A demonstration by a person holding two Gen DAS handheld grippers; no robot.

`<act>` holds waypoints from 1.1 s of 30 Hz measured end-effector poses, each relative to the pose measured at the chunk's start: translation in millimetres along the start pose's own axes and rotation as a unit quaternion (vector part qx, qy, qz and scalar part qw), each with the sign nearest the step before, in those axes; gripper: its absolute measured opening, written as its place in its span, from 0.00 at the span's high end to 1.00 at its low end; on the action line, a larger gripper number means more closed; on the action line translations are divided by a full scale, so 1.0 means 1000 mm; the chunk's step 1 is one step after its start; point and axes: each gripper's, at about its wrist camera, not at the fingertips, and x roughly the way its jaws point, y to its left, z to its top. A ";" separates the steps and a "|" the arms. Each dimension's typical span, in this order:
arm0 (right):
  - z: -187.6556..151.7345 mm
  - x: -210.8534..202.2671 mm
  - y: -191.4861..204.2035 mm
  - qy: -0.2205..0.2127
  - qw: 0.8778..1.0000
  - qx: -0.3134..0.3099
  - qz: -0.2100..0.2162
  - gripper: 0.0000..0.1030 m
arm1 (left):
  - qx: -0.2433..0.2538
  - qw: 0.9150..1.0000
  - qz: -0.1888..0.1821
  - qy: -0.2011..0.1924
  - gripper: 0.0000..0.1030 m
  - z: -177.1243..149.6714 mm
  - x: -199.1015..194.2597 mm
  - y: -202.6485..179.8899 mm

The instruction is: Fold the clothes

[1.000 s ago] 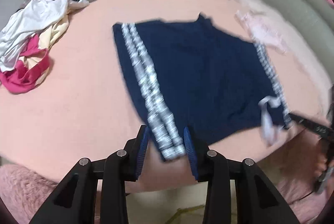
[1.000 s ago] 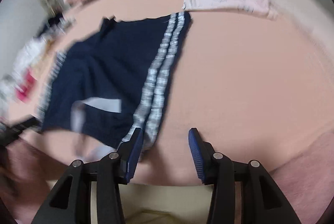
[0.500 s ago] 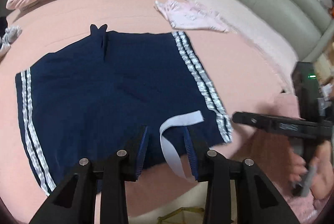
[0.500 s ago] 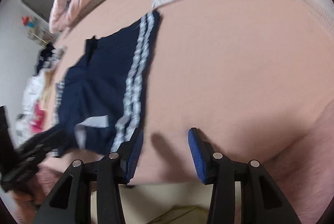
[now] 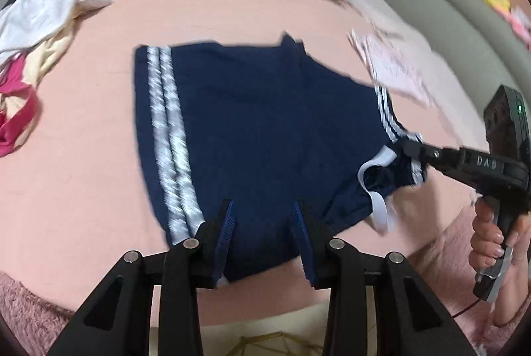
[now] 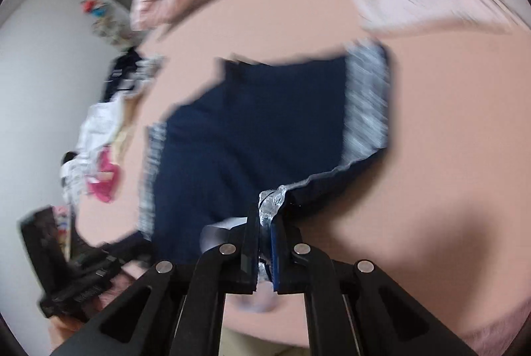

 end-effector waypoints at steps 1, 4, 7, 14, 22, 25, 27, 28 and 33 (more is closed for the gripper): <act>0.010 0.005 0.015 -0.003 1.000 -0.013 0.009 0.96 | -0.006 1.000 -0.001 -0.006 0.68 0.002 -0.003 0.005; 0.022 0.031 0.057 0.012 0.998 -0.052 0.021 0.96 | -0.021 1.000 -0.004 -0.009 0.68 0.004 -0.002 0.018; 0.012 0.082 0.092 0.070 0.994 -0.082 0.019 0.96 | -0.032 0.999 -0.004 0.002 0.68 0.003 0.005 0.026; -0.014 0.079 0.080 0.093 0.993 -0.049 0.044 0.82 | -0.042 0.997 -0.054 0.031 0.68 0.003 0.020 0.035; -0.015 0.009 0.030 -0.004 0.999 0.032 0.015 0.65 | 0.004 0.991 -0.135 0.021 0.68 0.027 0.029 -0.011; -0.018 0.017 0.005 0.003 0.998 0.062 -0.018 0.65 | -0.048 0.990 -0.130 0.024 0.68 0.028 0.035 0.004; -0.020 0.026 0.002 0.016 0.998 0.050 -0.037 0.65 | -0.082 0.988 -0.127 0.025 0.68 0.029 0.040 0.014; -0.022 0.027 0.000 0.018 0.999 0.036 -0.034 0.65 | -0.099 0.987 -0.126 0.026 0.68 0.029 0.042 0.019; -0.028 0.036 0.042 0.011 0.996 -0.082 -0.017 0.48 | -0.149 0.979 -0.137 0.017 0.68 0.034 0.042 0.037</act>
